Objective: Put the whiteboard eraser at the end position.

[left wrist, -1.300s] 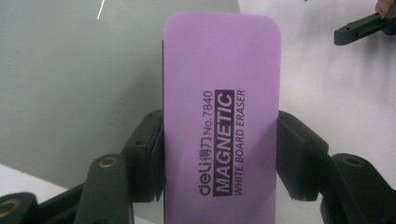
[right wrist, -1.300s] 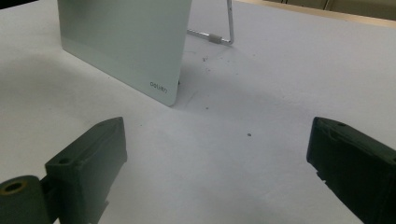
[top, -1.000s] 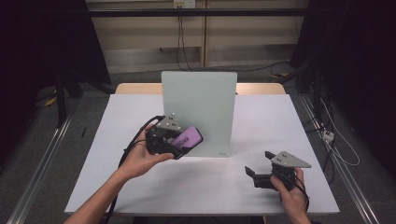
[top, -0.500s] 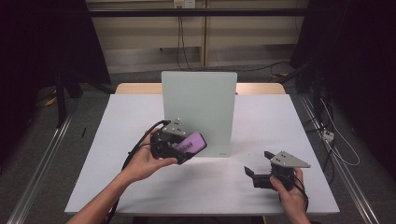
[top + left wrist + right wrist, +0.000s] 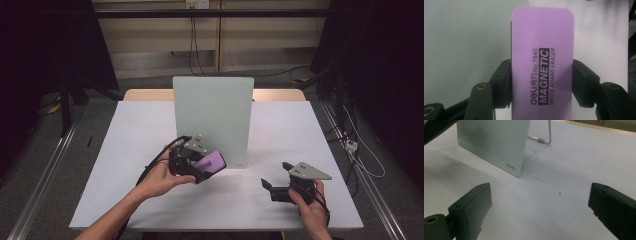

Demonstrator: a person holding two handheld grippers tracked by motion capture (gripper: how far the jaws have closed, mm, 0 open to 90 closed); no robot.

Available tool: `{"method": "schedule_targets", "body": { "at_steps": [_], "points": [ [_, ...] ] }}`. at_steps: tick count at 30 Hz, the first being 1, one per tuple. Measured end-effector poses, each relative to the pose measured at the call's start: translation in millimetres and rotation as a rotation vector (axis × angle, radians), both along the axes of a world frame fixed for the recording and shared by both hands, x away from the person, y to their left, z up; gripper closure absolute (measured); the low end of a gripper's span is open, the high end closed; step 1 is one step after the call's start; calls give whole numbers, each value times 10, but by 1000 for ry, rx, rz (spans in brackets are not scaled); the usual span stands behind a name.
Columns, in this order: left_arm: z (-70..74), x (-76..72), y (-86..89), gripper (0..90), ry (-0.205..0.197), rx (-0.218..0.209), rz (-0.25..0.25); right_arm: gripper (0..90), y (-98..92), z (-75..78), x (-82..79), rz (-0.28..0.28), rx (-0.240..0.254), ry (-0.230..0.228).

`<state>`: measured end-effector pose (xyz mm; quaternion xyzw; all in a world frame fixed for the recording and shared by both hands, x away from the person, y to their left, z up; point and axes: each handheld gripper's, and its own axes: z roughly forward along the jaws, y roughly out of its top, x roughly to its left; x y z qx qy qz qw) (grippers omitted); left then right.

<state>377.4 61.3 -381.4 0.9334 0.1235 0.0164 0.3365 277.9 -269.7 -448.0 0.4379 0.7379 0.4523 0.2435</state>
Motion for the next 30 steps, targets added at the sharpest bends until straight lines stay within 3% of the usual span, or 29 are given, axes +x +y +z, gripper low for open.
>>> {"method": "schedule_targets", "body": {
  "at_steps": [19, 21, 30],
  "points": [
    [-328, -108, -245, 410, 88, 98, -70, 50, 2, -3, 3, 2, -3, 1],
    [-344, -102, -257, 410, 105, 79, -67, 50, 3, -2, 2, 3, -3, 1],
    [-416, -98, -301, 408, 104, 92, -64, 50, 5, -5, 4, 2, -3, 2]
  ]
}}
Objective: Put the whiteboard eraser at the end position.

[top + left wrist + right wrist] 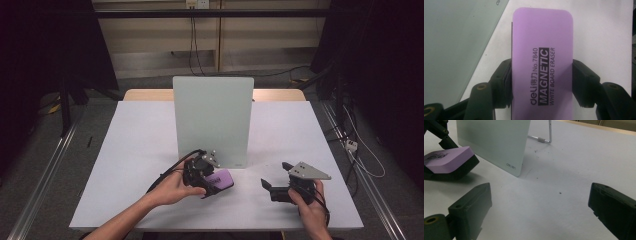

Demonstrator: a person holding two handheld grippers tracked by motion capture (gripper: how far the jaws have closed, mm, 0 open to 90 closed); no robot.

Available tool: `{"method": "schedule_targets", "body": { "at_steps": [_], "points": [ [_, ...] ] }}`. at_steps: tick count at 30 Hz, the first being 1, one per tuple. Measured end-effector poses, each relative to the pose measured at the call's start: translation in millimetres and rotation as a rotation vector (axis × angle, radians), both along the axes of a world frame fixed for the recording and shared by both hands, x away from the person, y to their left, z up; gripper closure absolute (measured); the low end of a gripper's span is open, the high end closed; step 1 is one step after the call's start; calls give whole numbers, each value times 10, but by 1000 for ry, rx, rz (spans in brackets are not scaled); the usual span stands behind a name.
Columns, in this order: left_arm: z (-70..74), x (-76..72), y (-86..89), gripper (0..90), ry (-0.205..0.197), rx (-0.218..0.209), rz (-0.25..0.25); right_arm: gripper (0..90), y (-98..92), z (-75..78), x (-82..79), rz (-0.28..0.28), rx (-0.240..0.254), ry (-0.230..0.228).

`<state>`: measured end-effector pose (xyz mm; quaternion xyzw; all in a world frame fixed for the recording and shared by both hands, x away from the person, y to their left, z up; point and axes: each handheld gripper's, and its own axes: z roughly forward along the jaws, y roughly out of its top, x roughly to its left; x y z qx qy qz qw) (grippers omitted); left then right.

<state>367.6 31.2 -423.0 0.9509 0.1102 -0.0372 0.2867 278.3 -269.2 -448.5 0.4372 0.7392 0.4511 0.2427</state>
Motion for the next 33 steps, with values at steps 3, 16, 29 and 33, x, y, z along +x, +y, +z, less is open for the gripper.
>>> {"method": "schedule_targets", "body": {
  "at_steps": [3, 16, 29, 33],
  "points": [
    [-40, -12, -18, 407, -1, -7, 2, 50, -2, 1, 0, 0, 1, 0],
    [-145, 1, -56, 392, 11, 8, 0, 50, -1, 0, 0, 2, 1, 0],
    [-161, 13, -50, 231, 17, -10, 20, 50, 2, -2, 4, 1, 1, 0],
    [-120, 9, -39, 130, -10, -24, 49, 50, -2, -2, 4, 1, 2, 1]
  ]
}}
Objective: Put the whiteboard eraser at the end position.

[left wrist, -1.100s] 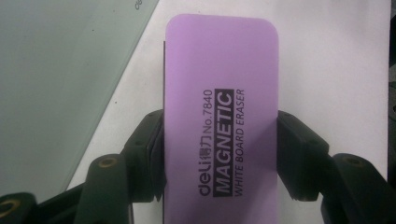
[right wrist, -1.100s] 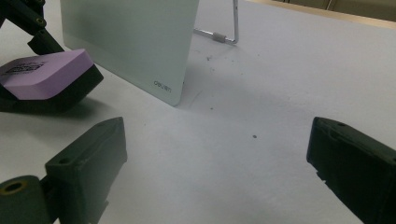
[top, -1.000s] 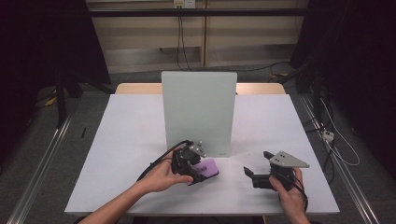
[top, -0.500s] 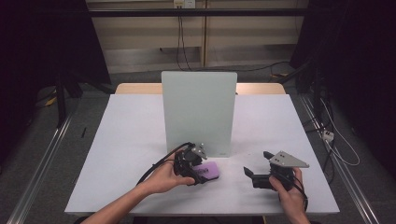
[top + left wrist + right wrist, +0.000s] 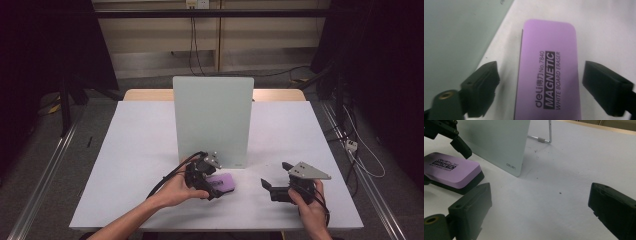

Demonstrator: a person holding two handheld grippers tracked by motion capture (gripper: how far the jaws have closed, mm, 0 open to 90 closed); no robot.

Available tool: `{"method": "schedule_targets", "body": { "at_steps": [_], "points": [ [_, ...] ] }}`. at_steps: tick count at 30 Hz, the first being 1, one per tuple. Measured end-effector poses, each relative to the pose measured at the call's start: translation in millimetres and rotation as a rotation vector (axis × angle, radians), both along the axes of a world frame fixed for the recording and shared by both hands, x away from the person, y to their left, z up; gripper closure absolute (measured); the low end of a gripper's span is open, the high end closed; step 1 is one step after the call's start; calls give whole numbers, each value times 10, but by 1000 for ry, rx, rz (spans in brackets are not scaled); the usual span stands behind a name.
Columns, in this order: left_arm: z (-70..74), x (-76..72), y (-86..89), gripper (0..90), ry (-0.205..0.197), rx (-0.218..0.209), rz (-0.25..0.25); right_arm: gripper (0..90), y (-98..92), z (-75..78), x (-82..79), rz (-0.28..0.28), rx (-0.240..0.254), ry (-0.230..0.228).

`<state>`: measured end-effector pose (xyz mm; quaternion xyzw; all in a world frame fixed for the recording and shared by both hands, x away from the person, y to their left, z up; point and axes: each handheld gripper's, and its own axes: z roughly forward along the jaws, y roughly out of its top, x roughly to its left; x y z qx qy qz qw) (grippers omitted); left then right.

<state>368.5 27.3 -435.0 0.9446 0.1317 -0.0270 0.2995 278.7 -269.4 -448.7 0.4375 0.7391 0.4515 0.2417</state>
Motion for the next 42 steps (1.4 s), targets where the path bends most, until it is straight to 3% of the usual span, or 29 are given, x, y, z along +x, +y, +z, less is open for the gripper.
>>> {"method": "schedule_targets", "body": {
  "at_steps": [5, 6, 9, 10, 11, 20, 26, 37, 42],
  "points": [
    [62, 29, 56, 64, -17, -72, 55, 50, 2, 0, -1, 0, 1, 2],
    [79, 32, 72, 64, -33, -69, 68, 50, 1, -1, 1, -1, 2, 2],
    [102, 57, 126, 63, -22, -112, 93, 50, 3, -2, 4, -1, 1, 2],
    [122, 65, 147, 63, -34, -104, 99, 50, 4, -2, 5, -2, 2, 3],
    [128, 70, 166, 63, -27, -136, 106, 50, 5, -3, 6, -2, 0, 3],
    [274, 94, 370, 66, -107, -226, 216, 50, 5, -2, 4, -1, 2, 3],
    [344, 92, 500, 64, -151, -245, 249, 50, 6, -2, 4, -1, 1, 3],
    [302, 75, 791, 68, -222, -300, 346, 50, 10, -3, 3, -1, 0, 3],
    [296, 52, 954, 70, -232, -324, 379, 50, 7, -4, 3, -3, -1, 5]
  ]
}}
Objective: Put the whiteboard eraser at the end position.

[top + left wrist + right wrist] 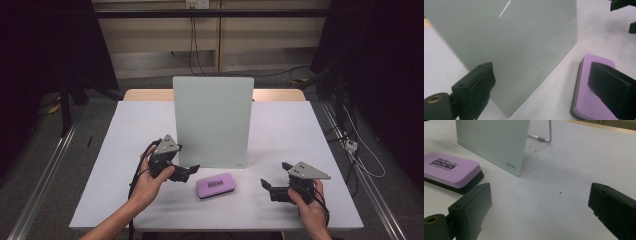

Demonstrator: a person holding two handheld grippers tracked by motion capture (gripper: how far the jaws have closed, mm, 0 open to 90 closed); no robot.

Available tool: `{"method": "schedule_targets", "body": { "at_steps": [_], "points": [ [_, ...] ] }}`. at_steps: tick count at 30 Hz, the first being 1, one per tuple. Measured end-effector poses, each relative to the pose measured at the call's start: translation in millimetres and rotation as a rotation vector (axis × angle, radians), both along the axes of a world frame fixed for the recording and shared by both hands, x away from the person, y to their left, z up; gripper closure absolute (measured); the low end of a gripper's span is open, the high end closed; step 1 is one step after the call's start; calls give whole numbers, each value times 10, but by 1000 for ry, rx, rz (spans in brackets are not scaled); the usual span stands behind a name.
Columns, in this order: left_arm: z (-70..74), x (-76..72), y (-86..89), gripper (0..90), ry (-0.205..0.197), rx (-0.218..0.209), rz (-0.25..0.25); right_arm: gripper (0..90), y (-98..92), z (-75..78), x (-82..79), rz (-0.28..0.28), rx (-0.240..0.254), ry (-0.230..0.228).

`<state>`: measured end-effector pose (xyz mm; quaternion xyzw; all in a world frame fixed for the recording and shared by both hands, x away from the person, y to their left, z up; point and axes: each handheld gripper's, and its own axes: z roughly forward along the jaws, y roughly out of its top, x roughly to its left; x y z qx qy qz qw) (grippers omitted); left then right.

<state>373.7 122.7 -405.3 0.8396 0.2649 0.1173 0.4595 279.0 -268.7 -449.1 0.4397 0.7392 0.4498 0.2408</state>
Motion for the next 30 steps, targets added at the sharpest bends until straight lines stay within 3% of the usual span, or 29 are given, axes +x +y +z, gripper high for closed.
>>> {"method": "schedule_targets", "body": {
  "at_steps": [14, 21, 27, 30],
  "points": [
    [-52, -116, 402, 65, 17, -40, 88, 50, 4, -9, 3, -1, -5, 5],
    [-78, -245, 639, 62, -20, -42, 150, 50, 1, -15, 1, -3, -6, 11],
    [-223, -326, 822, 60, 3, -107, 230, 50, -8, -16, -6, -10, -6, 12],
    [-235, -331, 867, 59, 2, -110, 236, 50, -13, -14, -10, -13, -8, 13]
  ]
}}
